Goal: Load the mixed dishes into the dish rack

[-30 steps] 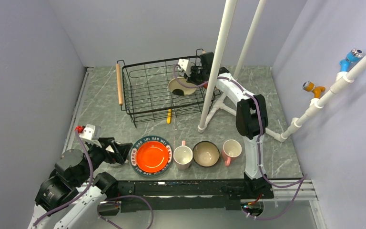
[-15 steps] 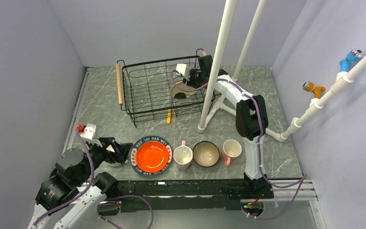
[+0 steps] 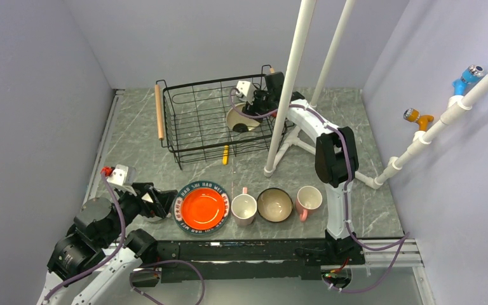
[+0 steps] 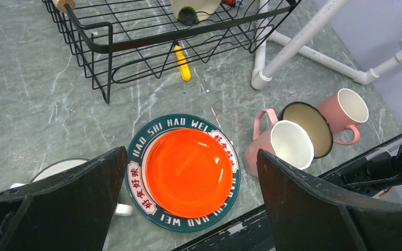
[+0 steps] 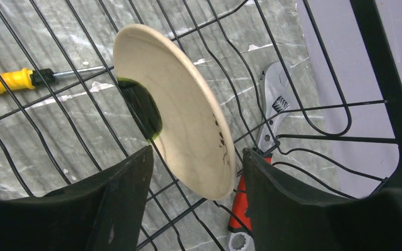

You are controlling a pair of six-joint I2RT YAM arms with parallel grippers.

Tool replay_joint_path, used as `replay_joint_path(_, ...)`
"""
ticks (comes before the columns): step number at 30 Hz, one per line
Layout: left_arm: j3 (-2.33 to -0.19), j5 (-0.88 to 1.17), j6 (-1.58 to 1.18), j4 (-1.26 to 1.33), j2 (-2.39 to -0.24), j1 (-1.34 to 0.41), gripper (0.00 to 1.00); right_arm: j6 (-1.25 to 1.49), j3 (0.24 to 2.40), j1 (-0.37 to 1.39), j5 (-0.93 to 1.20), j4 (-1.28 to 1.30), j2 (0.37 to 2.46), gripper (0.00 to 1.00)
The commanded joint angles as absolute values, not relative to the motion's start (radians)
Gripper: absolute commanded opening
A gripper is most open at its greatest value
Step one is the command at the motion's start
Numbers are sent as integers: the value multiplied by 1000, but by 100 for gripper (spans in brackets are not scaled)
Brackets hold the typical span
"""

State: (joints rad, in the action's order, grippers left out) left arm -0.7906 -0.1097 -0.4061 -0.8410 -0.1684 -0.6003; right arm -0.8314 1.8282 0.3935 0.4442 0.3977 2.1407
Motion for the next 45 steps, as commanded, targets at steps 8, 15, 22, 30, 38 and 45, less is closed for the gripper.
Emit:
replay_joint_path(8, -790, -94, -395, -801, -167, -602, 99, -649, 1788, 357, 536, 274, 1994, 100)
replay_joint_path(15, -789, -95, -396, -801, -167, -603, 99, -384, 1715, 267, 707, 112, 1922, 100)
replay_joint_path(22, -788, -97, -397, -802, -174, -602, 99, 468, 1400, 102, 956, -682, 1799, 100)
replay_joint_path(30, -790, -95, -398, -802, -189, -602, 99, 690, 1342, 44, 430, -100, 1528, 100)
replay_joint_path(38, -788, -89, -396, -799, -182, -602, 99, 473, 1241, 195, -459, 516, 1229, 100)
replay_joint_path(45, -820, -275, -537, -892, -292, -602, 99, 586, 960, 127, -90, 501, 915, 100)
